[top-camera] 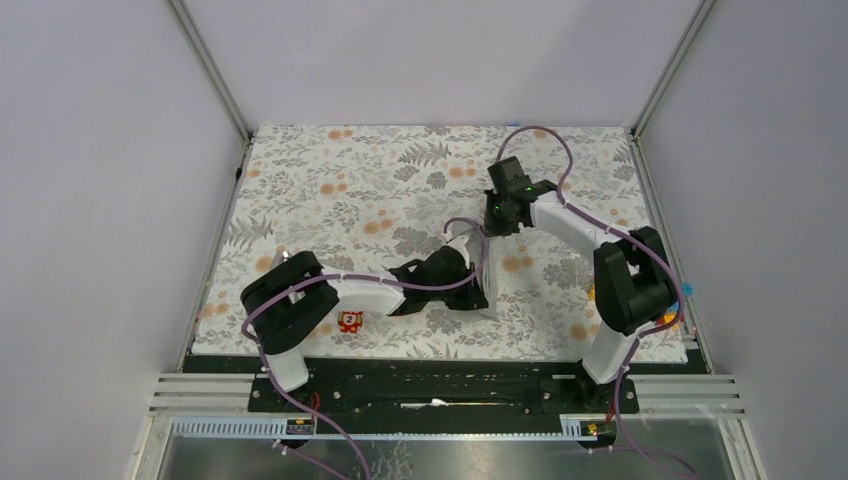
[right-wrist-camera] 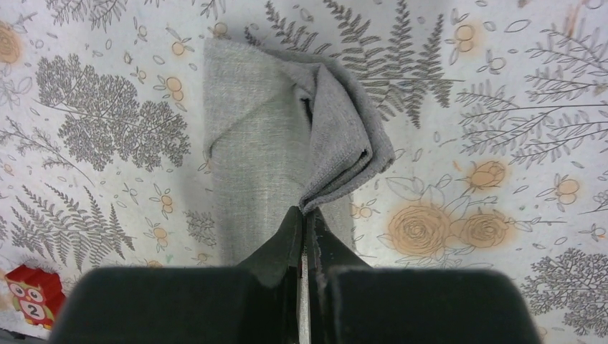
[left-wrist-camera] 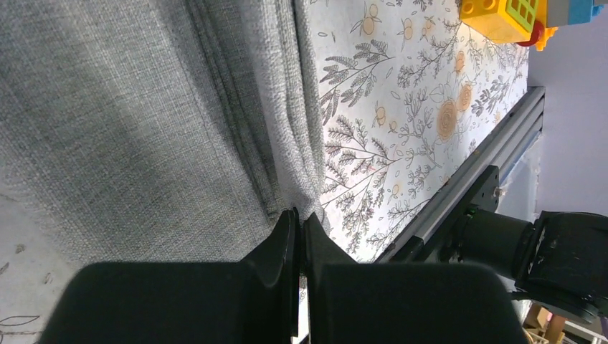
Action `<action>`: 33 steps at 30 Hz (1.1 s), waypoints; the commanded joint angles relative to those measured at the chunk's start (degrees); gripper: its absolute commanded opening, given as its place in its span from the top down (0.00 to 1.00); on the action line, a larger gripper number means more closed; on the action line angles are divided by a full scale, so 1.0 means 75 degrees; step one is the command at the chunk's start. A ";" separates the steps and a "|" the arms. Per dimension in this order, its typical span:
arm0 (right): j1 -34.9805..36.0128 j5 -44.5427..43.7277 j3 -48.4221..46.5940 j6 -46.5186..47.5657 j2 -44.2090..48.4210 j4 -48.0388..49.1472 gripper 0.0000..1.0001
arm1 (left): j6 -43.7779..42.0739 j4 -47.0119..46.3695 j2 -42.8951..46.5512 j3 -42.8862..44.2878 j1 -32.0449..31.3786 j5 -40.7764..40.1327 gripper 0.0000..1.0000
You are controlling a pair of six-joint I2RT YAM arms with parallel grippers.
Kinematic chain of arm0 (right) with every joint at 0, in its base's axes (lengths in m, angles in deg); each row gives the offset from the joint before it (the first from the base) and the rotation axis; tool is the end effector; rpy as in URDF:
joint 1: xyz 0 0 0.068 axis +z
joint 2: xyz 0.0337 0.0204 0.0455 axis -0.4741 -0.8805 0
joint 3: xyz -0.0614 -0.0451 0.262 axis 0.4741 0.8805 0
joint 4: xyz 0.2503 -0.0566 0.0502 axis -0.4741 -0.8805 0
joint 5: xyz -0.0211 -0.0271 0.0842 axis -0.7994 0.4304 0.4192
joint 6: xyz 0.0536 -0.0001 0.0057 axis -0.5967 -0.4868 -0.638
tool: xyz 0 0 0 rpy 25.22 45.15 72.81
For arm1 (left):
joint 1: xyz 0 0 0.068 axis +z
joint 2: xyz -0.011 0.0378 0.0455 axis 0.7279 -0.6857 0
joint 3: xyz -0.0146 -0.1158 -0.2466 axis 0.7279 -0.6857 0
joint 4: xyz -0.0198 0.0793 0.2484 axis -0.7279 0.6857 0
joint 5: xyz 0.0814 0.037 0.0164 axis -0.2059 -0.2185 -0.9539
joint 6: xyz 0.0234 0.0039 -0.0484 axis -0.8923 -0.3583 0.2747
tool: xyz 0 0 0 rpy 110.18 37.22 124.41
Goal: Fold the napkin into a case and place the utensils inside
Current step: Fold the 2/3-rectangle-folded napkin at the center of the board.
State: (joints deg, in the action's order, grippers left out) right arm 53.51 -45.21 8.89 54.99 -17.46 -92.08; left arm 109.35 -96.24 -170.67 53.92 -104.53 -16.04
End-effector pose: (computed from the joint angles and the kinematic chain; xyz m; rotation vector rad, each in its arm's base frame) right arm 0.3409 0.1607 0.2207 -0.0057 2.5376 0.3610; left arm 0.1883 -0.3082 0.1537 0.2296 2.4909 -1.0913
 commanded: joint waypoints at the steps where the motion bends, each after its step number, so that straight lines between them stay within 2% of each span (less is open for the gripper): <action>1: 0.0464 -0.0870 -0.0873 -0.0223 -0.0341 -0.0504 1.00 | 0.0355 -0.1047 0.0377 -0.0609 0.0004 0.0589 1.00; 15: 0.1298 -0.1600 -0.2371 -0.0531 -0.1755 -0.1077 1.00 | 0.0496 -0.1276 0.1004 -0.1800 0.0470 0.0892 1.00; 23: 0.1328 -0.1342 -0.2987 -0.0626 -0.2424 -0.1112 1.00 | 0.0387 -0.0867 0.1344 -0.2036 0.0671 0.0874 0.96; 30: 0.1328 -0.1160 -0.3130 -0.0834 -0.2699 -0.0932 1.00 | 0.0156 -0.0221 0.1608 -0.2004 0.0803 0.0881 0.83; 33: 0.1334 -0.1157 -0.3168 -0.0862 -0.2754 -0.0911 1.00 | -0.0040 0.0241 0.1932 -0.1960 0.0869 0.0863 0.63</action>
State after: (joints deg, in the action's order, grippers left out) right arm 63.50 -52.78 -11.50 50.05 -37.46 -102.68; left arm 111.36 -99.55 -160.46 39.47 -98.10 -12.39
